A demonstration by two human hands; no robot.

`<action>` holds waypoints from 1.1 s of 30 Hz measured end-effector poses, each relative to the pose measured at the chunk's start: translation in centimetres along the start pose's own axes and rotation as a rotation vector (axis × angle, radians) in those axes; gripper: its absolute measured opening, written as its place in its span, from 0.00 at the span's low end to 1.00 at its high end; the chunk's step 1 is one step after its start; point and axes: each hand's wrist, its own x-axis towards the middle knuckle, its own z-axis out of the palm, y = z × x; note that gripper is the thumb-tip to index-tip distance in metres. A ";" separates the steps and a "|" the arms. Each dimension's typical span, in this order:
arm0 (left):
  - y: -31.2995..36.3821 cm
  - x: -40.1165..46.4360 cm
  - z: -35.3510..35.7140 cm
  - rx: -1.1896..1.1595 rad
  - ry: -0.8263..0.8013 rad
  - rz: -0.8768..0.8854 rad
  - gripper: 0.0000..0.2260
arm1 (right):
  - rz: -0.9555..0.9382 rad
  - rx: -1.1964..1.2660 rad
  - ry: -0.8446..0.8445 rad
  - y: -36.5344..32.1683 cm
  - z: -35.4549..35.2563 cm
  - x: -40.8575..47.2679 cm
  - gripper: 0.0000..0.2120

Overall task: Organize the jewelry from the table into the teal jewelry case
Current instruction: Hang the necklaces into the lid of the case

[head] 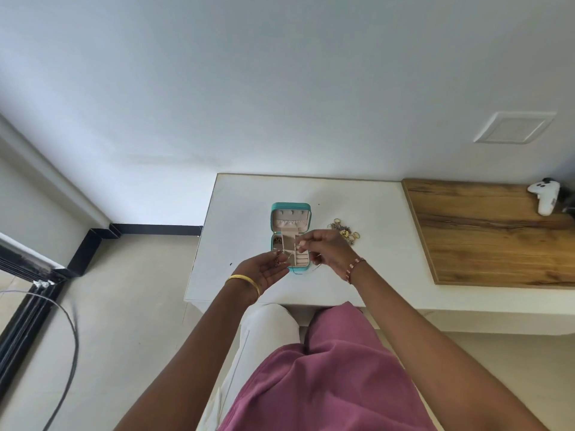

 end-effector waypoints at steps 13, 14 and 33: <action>-1.3 3.7 2.4 0.003 -0.014 -0.055 0.06 | 0.208 0.035 -0.126 4.0 -2.0 1.6 0.06; -1.5 4.0 2.6 0.009 -0.006 -0.059 0.07 | 0.206 0.040 -0.110 4.2 -2.5 1.7 0.06; -7.7 9.2 6.1 0.224 0.285 -0.123 0.09 | 0.349 0.296 0.486 7.0 -17.4 5.4 0.09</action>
